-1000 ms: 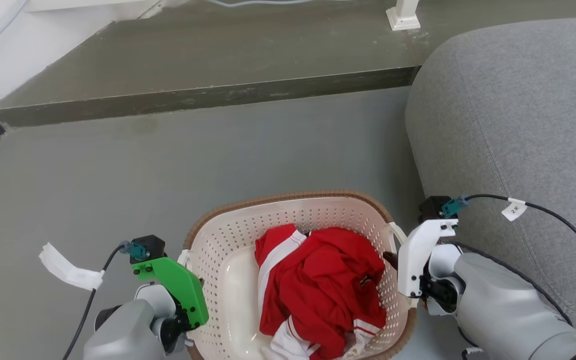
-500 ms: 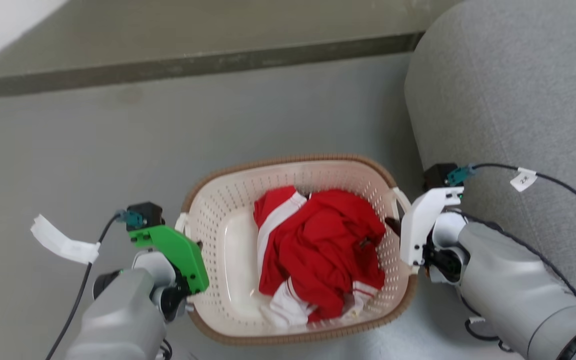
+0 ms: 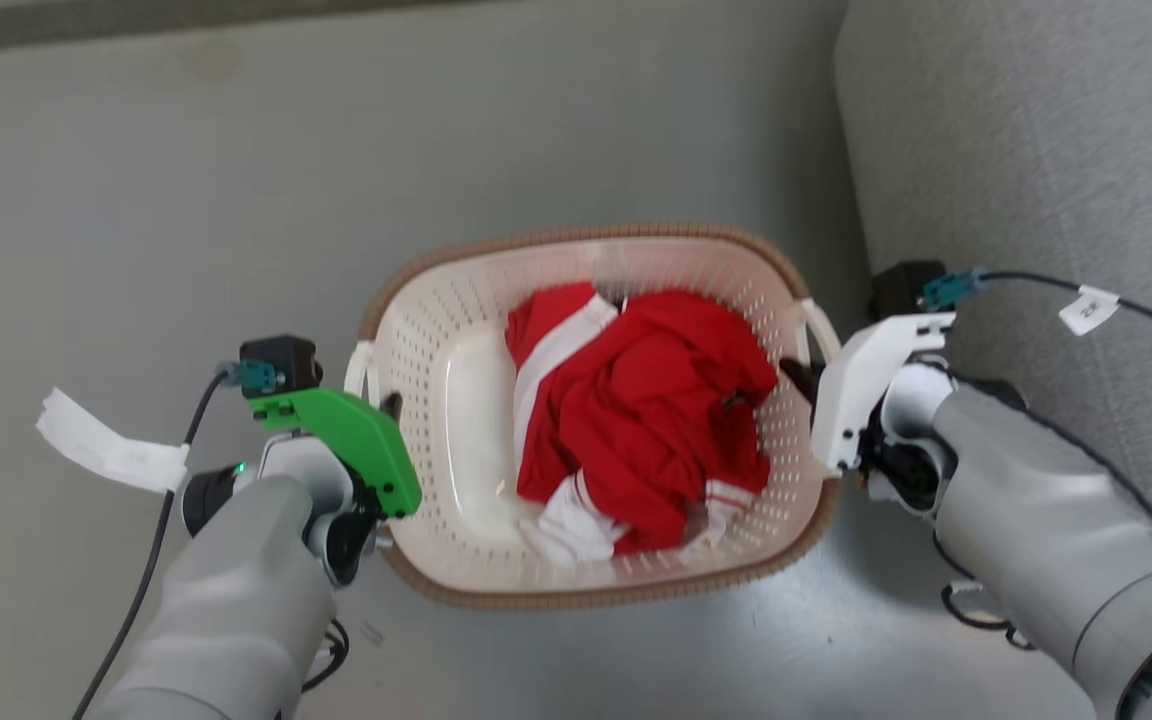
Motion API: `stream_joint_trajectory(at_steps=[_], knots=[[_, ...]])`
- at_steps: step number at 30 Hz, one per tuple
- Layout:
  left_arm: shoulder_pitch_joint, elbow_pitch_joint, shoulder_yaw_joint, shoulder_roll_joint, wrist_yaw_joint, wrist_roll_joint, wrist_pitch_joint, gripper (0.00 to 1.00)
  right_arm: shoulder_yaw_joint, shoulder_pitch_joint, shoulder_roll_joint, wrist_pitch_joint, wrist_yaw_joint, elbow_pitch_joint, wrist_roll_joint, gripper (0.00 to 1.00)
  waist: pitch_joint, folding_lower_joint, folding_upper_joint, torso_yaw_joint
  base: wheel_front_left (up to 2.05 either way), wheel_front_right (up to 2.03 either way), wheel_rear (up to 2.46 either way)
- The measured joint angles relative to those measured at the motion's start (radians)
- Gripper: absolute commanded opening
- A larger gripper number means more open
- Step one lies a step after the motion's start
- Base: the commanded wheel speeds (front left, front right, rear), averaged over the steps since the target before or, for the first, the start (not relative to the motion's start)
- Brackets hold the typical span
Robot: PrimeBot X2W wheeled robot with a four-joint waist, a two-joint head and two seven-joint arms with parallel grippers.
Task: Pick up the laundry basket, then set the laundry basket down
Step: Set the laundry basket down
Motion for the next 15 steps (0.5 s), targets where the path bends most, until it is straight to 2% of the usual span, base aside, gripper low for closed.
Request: stream_joint_trajectory(at_steps=[15], knots=[[-0.045,-0.03,-0.012,0.001,0.01,0.007,-0.131,0.0,0.001,-0.036,-0.036,-0.123,0.0,-0.045,0.0,0.0,0.18,0.0001,0.0,0.017,0.0,0.0,0.0]])
